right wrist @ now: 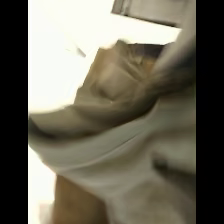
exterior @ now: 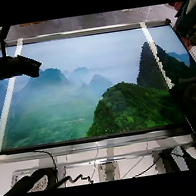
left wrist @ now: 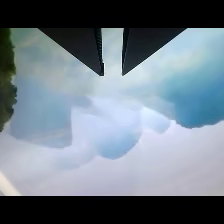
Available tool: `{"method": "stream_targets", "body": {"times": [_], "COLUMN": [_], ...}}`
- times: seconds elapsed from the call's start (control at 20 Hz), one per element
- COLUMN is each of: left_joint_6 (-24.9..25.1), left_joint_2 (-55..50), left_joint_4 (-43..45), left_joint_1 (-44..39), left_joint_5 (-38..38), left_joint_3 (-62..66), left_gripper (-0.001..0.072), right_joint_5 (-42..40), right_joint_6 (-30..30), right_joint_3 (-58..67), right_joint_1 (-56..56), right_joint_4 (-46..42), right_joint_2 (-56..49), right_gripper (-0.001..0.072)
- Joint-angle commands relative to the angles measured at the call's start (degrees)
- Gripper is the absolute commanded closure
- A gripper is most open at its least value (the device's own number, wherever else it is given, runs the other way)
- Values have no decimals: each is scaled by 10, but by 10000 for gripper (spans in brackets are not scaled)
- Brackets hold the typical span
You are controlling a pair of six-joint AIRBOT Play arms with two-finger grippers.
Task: Fold the clothes and pants, and hang the long-sleeved shirts on hangers.
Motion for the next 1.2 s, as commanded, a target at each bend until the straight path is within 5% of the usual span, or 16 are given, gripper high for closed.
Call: {"method": "stream_targets", "body": {"times": [0.0, 0.05, 0.1, 0.2, 0.25, 0.6, 0.9, 1.15], "left_joint_6": [0, 0, 0, 0, 0, 0, 0, 0], "left_joint_2": [1, 1, 1, 1, 0, 0, 0, 0], "left_joint_4": [0, 0, 0, 0, 0, 0, 0, 0], "left_joint_1": [0, 0, 0, 0, 0, 0, 0, 0], "left_joint_5": [0, 0, 0, 0, 0, 0, 0, 0], "left_joint_3": [0, 0, 0, 0, 0, 0, 0, 0], "left_gripper": [571, 571, 571, 571, 571, 571, 571, 571], "right_joint_5": [-10, -10, -9, -6, -8, -8, -23, -53], "right_joint_6": [31, 31, 29, 22, 12, -84, -97, -96], "right_joint_3": [0, 0, -1, -10, -17, -76, -103, -103], "right_joint_1": [-67, -67, -67, -58, -42, 256, 532, 627], "right_joint_4": [28, 47, 75, 151, 180, 193, 110, 95], "right_joint_2": [8, 5, 1, -6, -9, -13, -13, -13], "right_gripper": [28, 41, 169, 644, 699, 701, 701, 700]}}
